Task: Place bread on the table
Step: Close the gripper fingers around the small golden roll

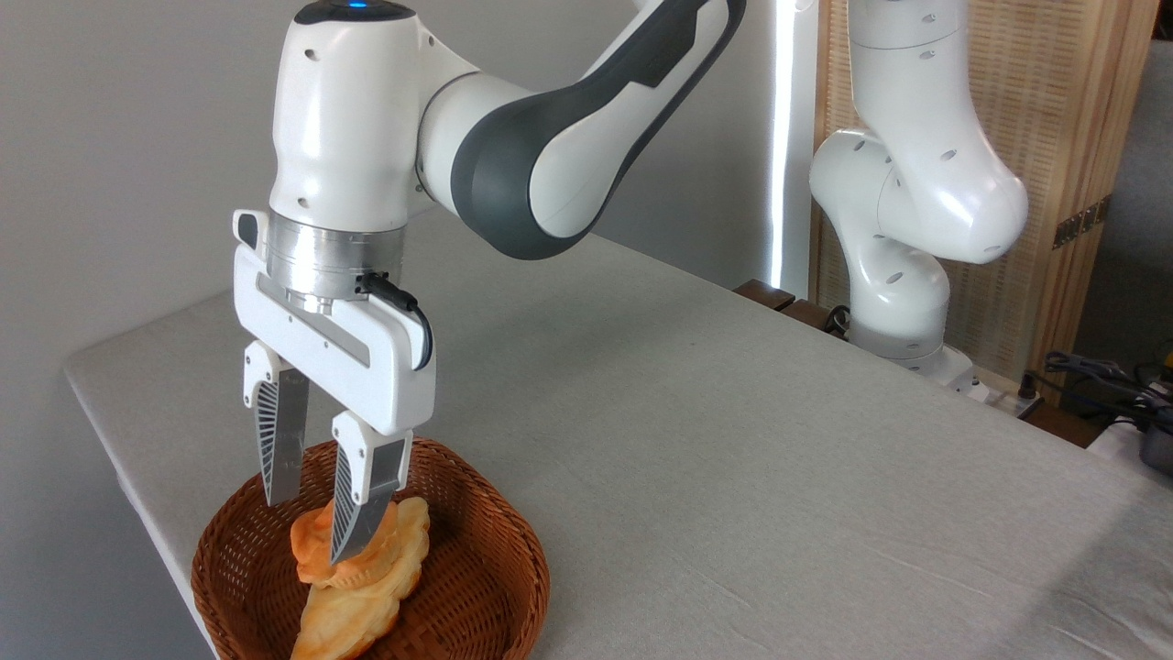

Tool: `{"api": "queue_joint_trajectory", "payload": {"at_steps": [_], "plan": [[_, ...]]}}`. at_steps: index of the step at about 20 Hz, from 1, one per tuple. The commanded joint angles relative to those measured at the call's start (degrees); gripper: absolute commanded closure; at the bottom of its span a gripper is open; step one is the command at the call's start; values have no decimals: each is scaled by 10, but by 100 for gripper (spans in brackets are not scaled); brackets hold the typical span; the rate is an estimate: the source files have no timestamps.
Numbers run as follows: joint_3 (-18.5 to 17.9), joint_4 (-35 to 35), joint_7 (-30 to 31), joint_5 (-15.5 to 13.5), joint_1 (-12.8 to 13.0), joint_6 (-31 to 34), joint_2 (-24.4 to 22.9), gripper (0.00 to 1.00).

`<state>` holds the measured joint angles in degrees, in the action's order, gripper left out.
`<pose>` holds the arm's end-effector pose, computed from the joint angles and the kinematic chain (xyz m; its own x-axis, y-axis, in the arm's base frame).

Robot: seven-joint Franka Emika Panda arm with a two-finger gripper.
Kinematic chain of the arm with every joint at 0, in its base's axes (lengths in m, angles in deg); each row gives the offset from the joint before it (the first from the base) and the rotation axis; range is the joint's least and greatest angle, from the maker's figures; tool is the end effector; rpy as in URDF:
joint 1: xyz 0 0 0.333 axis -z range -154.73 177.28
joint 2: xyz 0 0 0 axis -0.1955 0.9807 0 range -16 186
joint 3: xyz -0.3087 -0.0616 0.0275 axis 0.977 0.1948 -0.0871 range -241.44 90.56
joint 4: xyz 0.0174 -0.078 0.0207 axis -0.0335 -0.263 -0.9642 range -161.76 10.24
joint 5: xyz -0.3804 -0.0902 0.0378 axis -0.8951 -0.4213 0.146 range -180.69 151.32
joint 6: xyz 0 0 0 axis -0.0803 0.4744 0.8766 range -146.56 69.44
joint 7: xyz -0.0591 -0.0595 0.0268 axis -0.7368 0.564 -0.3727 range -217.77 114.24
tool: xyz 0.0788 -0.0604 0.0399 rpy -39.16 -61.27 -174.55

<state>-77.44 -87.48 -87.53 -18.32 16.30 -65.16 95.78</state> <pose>0.6461 -0.0368 0.4892 0.7403 -0.5903 0.3218 -0.5691 -0.8050 -0.1676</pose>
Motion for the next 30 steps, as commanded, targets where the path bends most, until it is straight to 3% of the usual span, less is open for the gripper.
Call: {"api": "queue_joint_trajectory", "payload": {"at_steps": [1, 13, 15, 16, 18, 19, 22, 30], "plan": [[-1, -16, -11, -3, 2, -13, 4, 0], [3, -30, -26, -3, 5, -8, 10, 1], [8, -30, -28, -3, 6, -7, 10, 15], [9, -31, -29, -3, 6, -2, 10, 35], [9, -30, -28, -3, 6, 11, 10, 59], [9, -30, -28, -3, 6, 14, 9, 64], [9, -30, -30, -3, 6, 19, 7, 68], [9, -30, -29, -6, 6, 19, 4, 69]]}}
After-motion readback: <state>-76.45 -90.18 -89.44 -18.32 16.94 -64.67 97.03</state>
